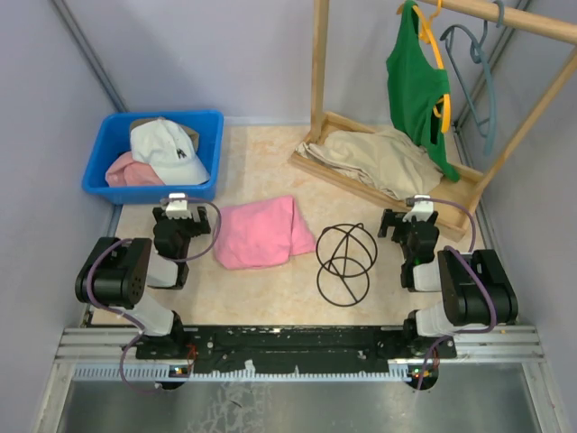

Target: Stack the hats

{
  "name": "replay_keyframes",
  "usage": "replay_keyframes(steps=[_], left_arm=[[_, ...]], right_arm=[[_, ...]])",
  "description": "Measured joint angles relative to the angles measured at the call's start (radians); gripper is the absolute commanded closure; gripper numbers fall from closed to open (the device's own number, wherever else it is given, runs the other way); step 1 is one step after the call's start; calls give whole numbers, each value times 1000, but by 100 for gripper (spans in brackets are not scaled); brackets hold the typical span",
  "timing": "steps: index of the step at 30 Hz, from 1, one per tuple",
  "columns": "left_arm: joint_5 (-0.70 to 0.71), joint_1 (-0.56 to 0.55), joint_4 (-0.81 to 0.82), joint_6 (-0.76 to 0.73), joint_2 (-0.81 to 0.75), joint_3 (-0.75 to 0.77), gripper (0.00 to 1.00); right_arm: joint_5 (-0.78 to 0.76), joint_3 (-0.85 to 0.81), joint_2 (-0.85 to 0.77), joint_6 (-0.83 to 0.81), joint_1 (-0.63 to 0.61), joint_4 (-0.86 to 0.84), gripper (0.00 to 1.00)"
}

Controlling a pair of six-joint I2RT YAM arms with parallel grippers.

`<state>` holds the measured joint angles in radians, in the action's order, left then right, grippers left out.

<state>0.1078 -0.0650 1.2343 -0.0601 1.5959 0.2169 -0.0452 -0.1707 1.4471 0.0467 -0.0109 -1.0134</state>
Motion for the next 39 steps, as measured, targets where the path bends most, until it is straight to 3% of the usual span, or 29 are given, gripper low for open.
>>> replay_keyframes(steps=[13, 17, 23, 25, 26, 29, 31, 34, 37, 39], left_arm=[[3, 0, 3, 0, 0, 0, 0], [61, -13, -2, 5, -26, -2, 0], [129, -24, -254, 20, -348, 49, 1], [127, -25, -363, 33, -444, 103, 11], [126, -25, -433, 48, -491, 136, 27], [110, -26, -634, 125, -591, 232, 62], [67, -27, -787, 193, -618, 314, 76], [-35, -65, -1011, 272, -585, 463, 83], [-124, -185, -1204, 325, -471, 629, 79], [-166, -285, -1297, 355, -388, 704, 86]], right_arm=[[11, 0, 0, -3, 0, -54, 1], [-2, 0, -5, -1, 0, -60, 1], [-20, -31, -182, 10, 1, 105, 1], [-21, -60, -250, 30, 1, 169, 1], [-21, -73, -289, 45, 1, 201, 1], [-21, -111, -404, 95, 1, 332, 3], [-21, -145, -470, 122, 1, 422, 6], [-21, -227, -556, 161, 1, 574, 4], [-19, -335, -595, 176, 1, 701, 1], [-14, -398, -597, 182, 1, 765, 1]])
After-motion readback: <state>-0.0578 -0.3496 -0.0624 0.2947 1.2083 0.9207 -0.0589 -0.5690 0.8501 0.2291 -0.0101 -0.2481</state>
